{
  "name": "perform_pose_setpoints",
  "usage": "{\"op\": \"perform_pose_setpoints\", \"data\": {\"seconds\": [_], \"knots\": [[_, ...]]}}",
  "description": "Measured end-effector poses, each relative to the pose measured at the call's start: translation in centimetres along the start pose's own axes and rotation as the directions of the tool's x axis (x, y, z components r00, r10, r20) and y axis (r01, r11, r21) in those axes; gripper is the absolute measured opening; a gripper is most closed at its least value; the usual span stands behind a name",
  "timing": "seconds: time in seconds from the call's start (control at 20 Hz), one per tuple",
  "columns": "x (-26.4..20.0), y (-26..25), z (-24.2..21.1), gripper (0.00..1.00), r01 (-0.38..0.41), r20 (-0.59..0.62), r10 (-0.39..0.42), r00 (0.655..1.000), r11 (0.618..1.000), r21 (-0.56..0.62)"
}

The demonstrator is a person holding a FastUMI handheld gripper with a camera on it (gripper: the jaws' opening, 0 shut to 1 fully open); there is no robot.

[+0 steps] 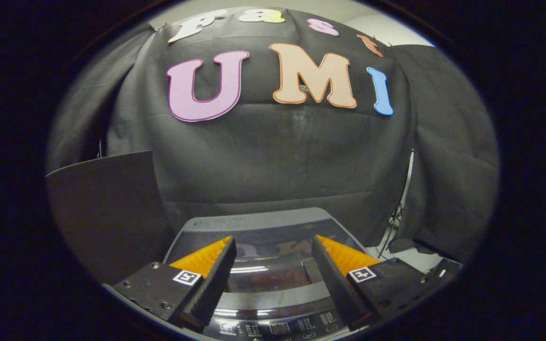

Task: Put the clothes into the washing machine and then close the washing machine lid.

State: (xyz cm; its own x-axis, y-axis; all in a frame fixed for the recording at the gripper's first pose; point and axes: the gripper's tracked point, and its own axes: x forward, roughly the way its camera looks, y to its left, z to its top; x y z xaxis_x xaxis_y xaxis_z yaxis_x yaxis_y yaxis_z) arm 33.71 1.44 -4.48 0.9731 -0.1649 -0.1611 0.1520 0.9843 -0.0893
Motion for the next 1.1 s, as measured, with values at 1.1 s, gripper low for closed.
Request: {"op": "perform_pose_setpoints", "data": {"seconds": [1.1], "knots": [[-18.4,-1.4,4.3,0.98,-0.063,0.085,0.062,0.994,0.998,0.01]]}}
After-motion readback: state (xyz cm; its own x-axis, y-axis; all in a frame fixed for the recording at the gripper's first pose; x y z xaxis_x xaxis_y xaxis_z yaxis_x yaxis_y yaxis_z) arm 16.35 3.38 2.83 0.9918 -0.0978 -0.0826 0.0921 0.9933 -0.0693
